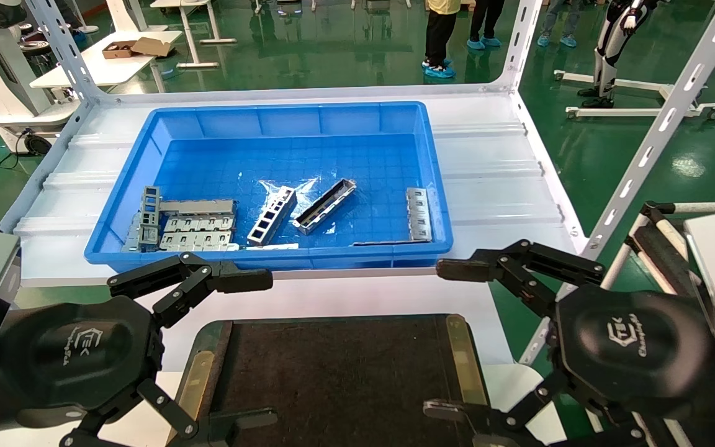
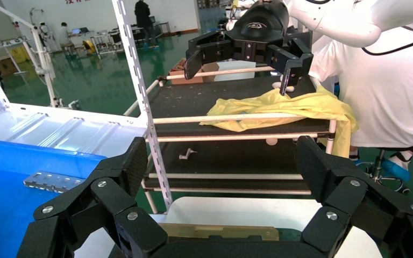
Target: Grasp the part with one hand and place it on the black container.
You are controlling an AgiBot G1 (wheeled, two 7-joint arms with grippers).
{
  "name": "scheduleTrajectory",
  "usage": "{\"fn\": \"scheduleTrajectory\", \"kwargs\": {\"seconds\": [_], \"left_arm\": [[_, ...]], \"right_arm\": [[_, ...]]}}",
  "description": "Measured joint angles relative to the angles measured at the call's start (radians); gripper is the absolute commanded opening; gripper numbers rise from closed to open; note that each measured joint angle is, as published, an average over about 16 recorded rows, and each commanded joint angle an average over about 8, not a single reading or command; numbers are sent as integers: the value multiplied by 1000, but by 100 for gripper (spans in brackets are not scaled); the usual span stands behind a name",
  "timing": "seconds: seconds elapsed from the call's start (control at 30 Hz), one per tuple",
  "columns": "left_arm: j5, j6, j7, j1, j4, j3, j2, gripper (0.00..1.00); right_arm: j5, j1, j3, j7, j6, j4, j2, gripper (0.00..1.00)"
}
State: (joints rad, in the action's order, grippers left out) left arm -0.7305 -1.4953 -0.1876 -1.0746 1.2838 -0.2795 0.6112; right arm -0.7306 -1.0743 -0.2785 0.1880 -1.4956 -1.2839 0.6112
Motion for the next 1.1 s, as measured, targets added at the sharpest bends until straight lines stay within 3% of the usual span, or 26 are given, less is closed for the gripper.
{"fn": "scheduleTrajectory", "kwargs": {"seconds": [1.1], "left_arm": [[0,0,0,0,0,0,0,100]], "right_arm": [[0,0,0,-1,0,0,0,100]]}}
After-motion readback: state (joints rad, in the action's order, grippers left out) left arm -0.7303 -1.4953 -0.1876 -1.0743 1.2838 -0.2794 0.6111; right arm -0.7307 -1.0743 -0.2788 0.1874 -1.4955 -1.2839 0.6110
